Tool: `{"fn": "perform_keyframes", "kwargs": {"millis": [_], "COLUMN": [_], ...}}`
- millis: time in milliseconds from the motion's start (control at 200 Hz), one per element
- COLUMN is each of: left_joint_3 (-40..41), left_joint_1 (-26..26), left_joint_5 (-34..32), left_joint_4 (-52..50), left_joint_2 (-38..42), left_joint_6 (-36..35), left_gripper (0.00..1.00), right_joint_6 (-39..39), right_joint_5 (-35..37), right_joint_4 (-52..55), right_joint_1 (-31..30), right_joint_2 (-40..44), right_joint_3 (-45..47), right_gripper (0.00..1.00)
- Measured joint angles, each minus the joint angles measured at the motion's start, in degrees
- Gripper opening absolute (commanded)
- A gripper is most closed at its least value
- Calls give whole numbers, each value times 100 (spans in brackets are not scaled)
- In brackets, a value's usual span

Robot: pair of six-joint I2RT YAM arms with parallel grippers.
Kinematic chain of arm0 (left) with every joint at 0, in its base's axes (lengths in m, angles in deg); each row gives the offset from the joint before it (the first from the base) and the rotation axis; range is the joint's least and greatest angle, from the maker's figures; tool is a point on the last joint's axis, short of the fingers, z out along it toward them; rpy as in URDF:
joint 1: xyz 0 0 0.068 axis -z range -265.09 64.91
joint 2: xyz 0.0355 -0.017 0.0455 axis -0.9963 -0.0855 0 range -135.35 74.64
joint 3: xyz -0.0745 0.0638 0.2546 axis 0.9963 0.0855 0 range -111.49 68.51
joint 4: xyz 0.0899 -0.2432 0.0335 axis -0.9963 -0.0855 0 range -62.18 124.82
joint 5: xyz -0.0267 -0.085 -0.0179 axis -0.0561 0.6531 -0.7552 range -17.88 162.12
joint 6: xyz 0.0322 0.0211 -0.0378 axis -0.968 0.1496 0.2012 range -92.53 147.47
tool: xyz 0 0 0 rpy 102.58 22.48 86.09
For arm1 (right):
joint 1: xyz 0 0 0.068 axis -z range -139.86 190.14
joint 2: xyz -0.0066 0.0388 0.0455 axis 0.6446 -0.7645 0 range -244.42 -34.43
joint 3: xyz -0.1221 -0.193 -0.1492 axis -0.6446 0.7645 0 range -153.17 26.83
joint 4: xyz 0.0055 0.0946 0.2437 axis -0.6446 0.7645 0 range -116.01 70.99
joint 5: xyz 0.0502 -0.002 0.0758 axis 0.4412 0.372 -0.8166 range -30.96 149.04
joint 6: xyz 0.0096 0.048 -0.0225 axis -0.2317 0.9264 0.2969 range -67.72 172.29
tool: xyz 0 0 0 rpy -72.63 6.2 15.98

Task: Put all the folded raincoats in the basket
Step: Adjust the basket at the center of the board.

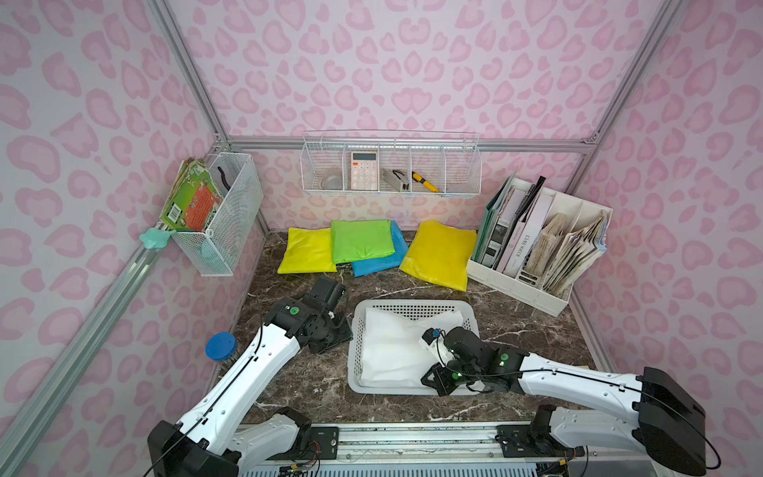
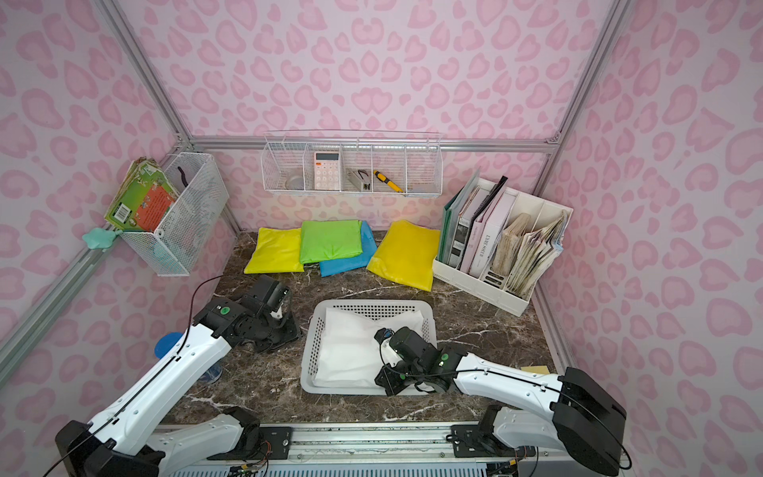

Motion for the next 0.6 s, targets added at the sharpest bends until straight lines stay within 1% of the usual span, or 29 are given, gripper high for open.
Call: {"fn": "perform_keyframes", "kwargs": {"millis": [110, 185, 255, 370, 440, 515, 600], "left_joint_3": [-127, -236, -385, -553, -586, -599, -669], "left_joint_1": [-28, -59, -83, -153, -223, -343, -496], "left_joint_5": [105, 146, 216, 273, 321, 420, 511], "left_joint_4": [66, 127, 146, 205, 232, 267, 299], "left_joint_2": [-188, -330, -490, -688, -754, -841, -986], "left_joint_6": [-44, -133, -168, -291, -332, -452, -549], "left_gripper": [47, 47, 47, 48, 48, 49, 52], "right_joint_6": [-7, -31, -55, -39, -11, -9, -70], "right_joint_5": [-120, -15, 15, 175, 299, 391, 520], "right_joint_4": [94, 122, 107, 87, 92, 90, 175], "right_joint_1": [-116, 33, 490, 1674, 2249, 2697, 2999], "right_joint_2": [22, 57, 46, -240, -507, -907, -1528], "right_joint_3": [-55, -306, -675, -1473, -1950, -2487, -3119], "right_gripper": [10, 19, 23, 31, 35, 39, 41]}}
